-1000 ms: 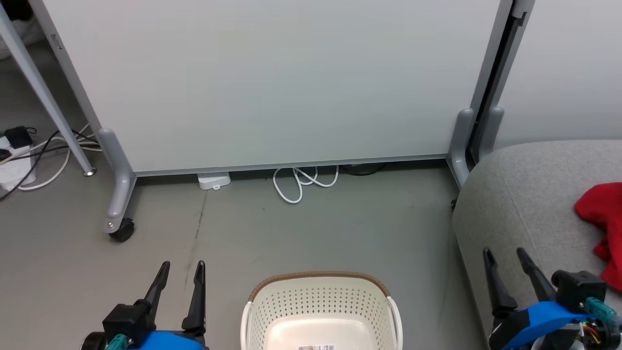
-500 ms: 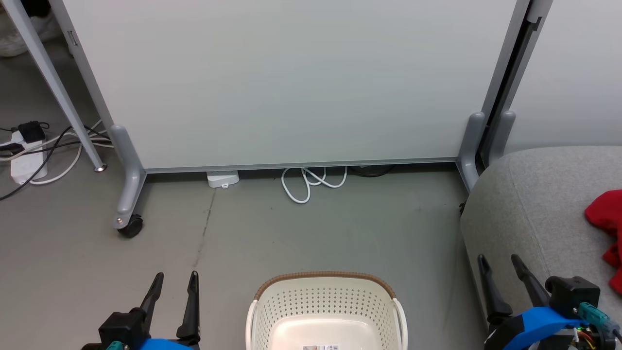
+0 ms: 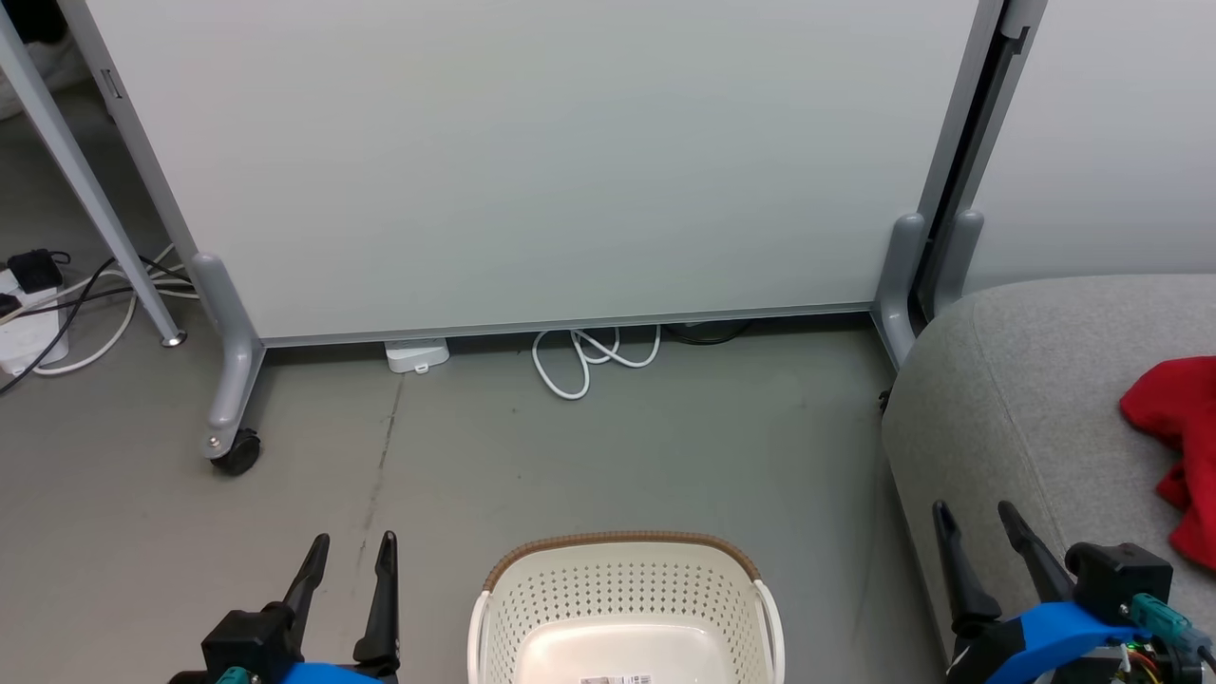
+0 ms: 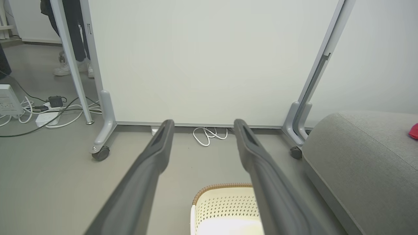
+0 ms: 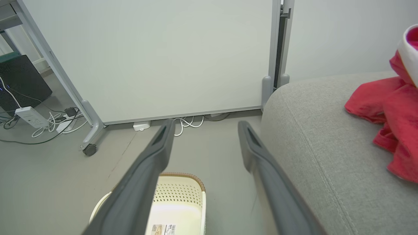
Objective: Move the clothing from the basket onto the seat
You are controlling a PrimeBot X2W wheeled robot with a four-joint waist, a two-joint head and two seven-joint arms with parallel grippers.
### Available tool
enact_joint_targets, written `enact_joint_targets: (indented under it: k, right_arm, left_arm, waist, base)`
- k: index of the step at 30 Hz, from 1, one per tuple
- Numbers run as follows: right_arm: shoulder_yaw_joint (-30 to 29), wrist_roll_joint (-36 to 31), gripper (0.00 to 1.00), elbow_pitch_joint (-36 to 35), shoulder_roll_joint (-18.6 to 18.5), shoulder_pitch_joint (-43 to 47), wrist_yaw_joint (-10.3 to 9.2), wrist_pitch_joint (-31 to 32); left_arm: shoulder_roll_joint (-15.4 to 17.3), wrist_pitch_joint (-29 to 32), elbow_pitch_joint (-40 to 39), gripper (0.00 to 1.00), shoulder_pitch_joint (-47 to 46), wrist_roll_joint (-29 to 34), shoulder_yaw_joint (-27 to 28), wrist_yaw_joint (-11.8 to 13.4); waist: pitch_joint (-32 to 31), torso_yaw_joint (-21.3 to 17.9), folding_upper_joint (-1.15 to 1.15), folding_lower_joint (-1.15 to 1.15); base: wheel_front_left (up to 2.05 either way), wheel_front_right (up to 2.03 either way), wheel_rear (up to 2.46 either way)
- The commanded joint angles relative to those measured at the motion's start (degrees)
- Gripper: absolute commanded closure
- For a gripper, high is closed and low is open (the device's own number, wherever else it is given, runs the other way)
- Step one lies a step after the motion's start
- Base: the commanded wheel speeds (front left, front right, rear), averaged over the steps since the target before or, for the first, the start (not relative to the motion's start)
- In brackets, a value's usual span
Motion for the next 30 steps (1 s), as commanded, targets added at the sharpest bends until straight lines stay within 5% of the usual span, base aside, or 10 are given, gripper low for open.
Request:
enact_joint_targets:
  k: [1,7,8,14,30]
  right_arm:
    - [-0.06,0.18,0.00,-0.22,0.17,0.61,0.01,0.12]
    - [0.06,0.55,0.00,0.03,0.19,0.89,0.01,-0.27]
    - [0.05,0.59,1.00,0.20,0.03,0.04,0.00,-0.01]
    - [0.01,1.10,1.00,3.30,0.32,1.03,0.00,0.24]
    - [-0.50,17.97,1.00,2.37,0.26,-0.43,0.00,2.46]
  left_arm:
    - [0.15,-0.17,-0.13,0.00,-0.43,-0.31,-0.17,-0.09]
    - [0.25,-0.17,-0.19,0.00,-0.64,-0.64,-0.64,-0.09]
    - [0.01,0.03,0.08,1.00,0.01,-0.43,-0.67,0.00]
    - [-0.62,0.51,2.74,1.00,1.94,-0.89,-0.84,0.00]
    - [-1.37,4.96,0.41,1.00,0.00,-16.63,2.30,-0.02]
  waist:
    - [-0.01,-0.07,0.00,-0.01]
    - [0.06,-0.22,0.00,-0.01]
    - [0.06,-0.23,0.00,0.00]
    - [0.10,-0.29,0.00,0.00]
    - [0.62,-1.16,0.00,0.00]
  base:
    - [0.00,0.00,0.00]
    - [0.00,0.00,0.00]
    - [0.00,0.00,0.00]
    - [0.00,0.00,0.00]
    - [0.00,0.00,0.00]
